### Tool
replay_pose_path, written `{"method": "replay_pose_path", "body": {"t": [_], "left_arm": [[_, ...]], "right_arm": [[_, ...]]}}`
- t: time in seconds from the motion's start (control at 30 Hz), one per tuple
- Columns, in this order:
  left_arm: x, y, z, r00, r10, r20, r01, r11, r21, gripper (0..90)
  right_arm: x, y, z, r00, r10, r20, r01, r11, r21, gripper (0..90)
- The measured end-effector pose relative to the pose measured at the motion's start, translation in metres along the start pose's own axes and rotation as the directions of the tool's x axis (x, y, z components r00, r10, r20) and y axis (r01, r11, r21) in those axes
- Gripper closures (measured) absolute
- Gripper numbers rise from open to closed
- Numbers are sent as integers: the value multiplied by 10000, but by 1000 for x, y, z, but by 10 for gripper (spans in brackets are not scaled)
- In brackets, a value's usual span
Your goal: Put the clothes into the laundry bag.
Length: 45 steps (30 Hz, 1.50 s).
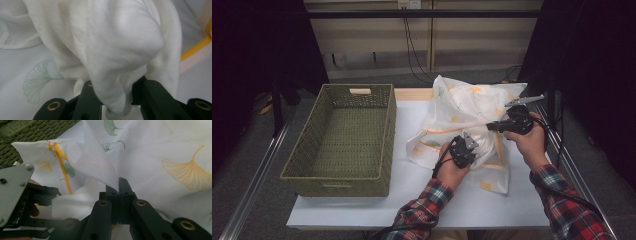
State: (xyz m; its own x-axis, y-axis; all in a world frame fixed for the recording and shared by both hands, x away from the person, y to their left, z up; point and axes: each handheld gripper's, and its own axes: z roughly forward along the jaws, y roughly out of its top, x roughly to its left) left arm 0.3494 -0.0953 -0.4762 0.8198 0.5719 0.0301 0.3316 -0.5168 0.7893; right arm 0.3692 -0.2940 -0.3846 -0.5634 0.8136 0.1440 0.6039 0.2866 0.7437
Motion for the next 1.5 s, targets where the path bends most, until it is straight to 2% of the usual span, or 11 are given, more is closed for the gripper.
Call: {"method": "replay_pose_path", "body": {"t": [0.07,0.1,0.17,0.33,0.57,0.7,0.9,1.07,1.17,1.33,1.5], "left_arm": [[2,2,2,9998,-213,-2,213,9996,-204,773],[4,4,1,9998,-164,-129,163,9999,-31,774],[7,6,3,9997,-234,-59,232,9993,-303,776],[13,13,7,9988,-424,-248,411,9980,-488,777],[23,20,11,9947,-603,-838,532,9950,-844,776],[29,20,13,9906,-810,-1101,683,9911,-1145,774],[32,15,15,9876,-890,-1294,752,9913,-1083,749],[34,10,12,9894,-972,-1079,878,9921,-891,658],[35,7,8,9901,-1081,-897,1000,9909,-898,547],[35,3,-4,9868,-1304,-959,1225,9889,-840,319],[35,3,-18,9907,-1100,-807,1040,9918,-748,243]], "right_arm": [[0,0,0,10000,-21,-26,21,10000,39,889],[1,-1,0,10000,24,-70,-24,10000,66,889],[0,-2,-1,9999,78,-118,-78,10000,22,889],[-1,-3,-2,9997,121,-213,-122,9999,-30,889],[-3,-4,-1,9991,247,-340,-250,9996,-98,889],[-3,-5,-1,9987,306,-414,-312,9994,-132,889],[-3,-4,0,9984,343,-451,-352,9992,-177,889],[-1,-3,2,9994,254,-245,-257,9996,-153,888],[1,-2,3,9997,244,-101,-246,9995,-209,888],[3,0,2,9996,244,111,-242,9996,-160,887],[0,2,0,9995,143,279,-138,9997,-177,887]]}}
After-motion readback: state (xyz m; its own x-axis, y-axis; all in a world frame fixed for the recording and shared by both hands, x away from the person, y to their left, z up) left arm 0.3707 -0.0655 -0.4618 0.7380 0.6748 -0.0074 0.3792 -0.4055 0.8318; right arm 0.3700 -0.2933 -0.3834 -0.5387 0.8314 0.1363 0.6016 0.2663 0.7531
